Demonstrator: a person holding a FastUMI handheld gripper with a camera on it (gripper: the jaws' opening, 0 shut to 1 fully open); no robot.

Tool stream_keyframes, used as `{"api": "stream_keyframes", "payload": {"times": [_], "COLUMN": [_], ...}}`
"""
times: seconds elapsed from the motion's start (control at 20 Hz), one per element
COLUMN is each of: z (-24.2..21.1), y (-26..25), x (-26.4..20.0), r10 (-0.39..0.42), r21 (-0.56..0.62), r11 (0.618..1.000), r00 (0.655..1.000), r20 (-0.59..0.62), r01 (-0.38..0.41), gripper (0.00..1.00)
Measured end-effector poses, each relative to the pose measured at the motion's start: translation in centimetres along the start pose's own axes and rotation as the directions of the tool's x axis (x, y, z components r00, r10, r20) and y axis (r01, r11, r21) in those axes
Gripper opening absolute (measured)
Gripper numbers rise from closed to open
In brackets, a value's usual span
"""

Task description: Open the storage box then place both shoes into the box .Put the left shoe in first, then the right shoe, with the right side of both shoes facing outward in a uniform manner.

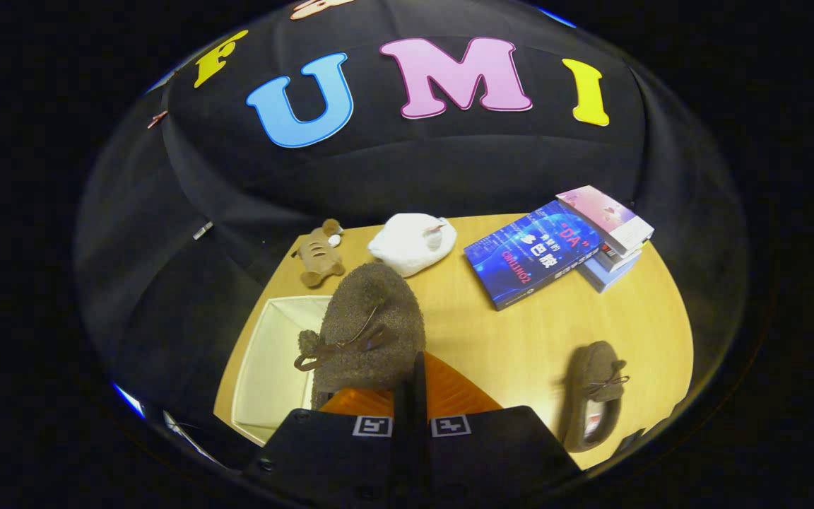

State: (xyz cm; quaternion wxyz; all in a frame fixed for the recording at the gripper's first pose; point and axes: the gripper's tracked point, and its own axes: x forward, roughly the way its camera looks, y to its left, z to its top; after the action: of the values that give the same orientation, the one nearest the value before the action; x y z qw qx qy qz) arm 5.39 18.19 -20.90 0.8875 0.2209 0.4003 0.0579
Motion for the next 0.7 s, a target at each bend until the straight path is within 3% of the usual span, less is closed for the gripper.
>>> {"api": "stream_keyframes", "payload": {"times": [0.25, 0.7], "z": [-1.2, -8.7], "y": [7.1, 12.5], "x": [2.5, 9.2], "r10": [0.045, 0.004], "r21": [0.035, -0.010], "r11": [0.998, 1.000], "r00": [0.998, 0.988], "r20": [-0.042, -0.157], "r01": [-0.044, -0.005], "gripper": [0.05, 0.05]}}
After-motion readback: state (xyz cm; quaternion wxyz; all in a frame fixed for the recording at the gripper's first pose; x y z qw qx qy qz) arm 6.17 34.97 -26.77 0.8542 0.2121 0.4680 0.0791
